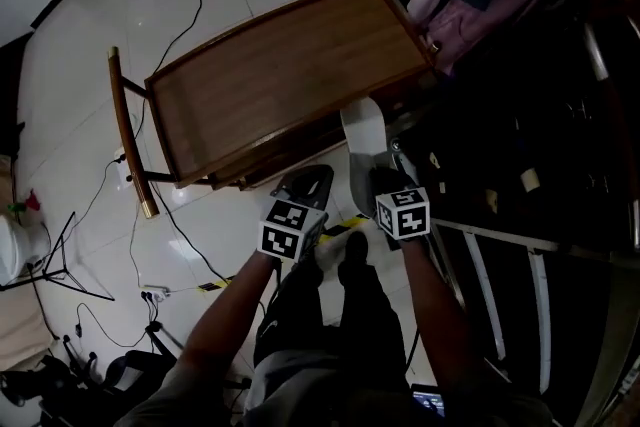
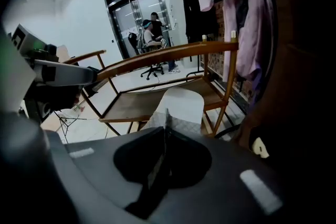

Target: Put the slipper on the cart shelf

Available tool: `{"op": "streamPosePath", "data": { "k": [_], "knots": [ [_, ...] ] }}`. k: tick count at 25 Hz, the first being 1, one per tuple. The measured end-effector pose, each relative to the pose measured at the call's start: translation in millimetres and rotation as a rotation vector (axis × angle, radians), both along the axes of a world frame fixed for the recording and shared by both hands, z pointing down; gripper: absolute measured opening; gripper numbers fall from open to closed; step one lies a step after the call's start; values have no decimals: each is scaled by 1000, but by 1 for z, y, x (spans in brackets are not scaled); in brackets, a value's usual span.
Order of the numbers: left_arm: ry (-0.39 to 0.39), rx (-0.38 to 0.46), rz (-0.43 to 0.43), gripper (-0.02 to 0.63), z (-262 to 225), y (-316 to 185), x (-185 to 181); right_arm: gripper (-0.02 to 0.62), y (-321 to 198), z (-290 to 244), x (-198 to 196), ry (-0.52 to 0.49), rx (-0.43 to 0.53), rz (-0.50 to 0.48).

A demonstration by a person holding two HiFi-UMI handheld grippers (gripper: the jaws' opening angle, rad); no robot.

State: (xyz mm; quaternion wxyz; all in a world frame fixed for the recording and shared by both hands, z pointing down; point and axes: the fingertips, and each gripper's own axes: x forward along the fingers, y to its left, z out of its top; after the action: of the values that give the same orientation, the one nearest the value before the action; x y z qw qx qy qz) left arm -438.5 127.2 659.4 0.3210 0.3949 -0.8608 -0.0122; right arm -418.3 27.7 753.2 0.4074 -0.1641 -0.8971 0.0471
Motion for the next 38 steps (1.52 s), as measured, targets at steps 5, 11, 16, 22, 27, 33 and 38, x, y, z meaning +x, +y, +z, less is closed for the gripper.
{"op": "streamPosePath", "data": {
  "k": [5,11,16,22,27,33,38],
  "knots": [
    [-1,15,107,8,-46,-16,35,8,-7,-82,53,-70,-8,53],
    [-86,32,224,8,-109,-36,74,8,-17,-184,109,-222,8,98],
    [-147,71,268,8,-167,-48,116,8,-21,-253,166,-333,13,123],
    [-188,105,351,8,-214,-70,191,9,-34,-312,256,-436,21,164],
    [-199,123,436,8,-230,-109,260,8,-65,-335,342,-464,49,237],
    [-201,143,602,8,-236,-171,340,9,-119,-337,438,-457,120,406],
    [-182,152,745,8,-233,-225,404,9,-163,-327,512,-429,163,565]
  ]
}}
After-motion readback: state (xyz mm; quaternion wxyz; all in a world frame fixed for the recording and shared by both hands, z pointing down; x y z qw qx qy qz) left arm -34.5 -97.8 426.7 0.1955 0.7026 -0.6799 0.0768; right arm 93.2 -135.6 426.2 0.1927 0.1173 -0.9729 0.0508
